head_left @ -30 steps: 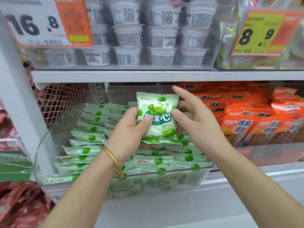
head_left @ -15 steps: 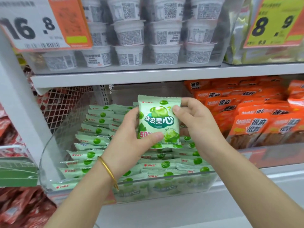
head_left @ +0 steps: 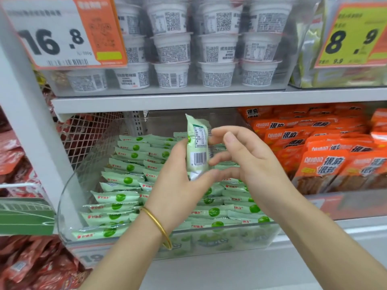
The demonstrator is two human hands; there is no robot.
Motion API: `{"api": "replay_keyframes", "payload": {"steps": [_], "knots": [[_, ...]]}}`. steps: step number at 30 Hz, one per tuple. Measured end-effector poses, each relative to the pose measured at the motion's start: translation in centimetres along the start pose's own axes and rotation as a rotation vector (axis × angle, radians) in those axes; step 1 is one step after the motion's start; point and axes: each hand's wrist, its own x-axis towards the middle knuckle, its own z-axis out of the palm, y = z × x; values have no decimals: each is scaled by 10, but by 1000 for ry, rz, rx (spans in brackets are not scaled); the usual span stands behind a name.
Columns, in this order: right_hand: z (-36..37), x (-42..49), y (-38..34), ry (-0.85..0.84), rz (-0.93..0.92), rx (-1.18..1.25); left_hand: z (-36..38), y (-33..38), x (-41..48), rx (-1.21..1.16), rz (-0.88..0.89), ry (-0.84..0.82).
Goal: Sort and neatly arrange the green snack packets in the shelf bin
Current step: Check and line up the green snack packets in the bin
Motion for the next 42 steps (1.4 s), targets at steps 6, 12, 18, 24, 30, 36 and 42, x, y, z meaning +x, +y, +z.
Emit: {"api": "replay_keyframes", "payload": {"steps": [6,12,18,24,30,36,42], "knots": [[-10,2,1,109,-85,-232,-9,-7,2,-355,-123,-87],[-12,5,5,39,-49,-27,-10,-5,2,-511,-79,-236],[-16,6,8,41,-3,49,-9,-2,1,-492,-71,-241],[-17,4,5,45,18,64,-10,-3,0,-501,-68,-226],[-16,3,4,82,33,55,-8,-5,1,-459,-93,-92],[-22,4,-1,22,53,198,-9,-1,7,-579,-214,55],[-22,4,1,28,-13,45,-12,1,17,-661,-411,-59]]}}
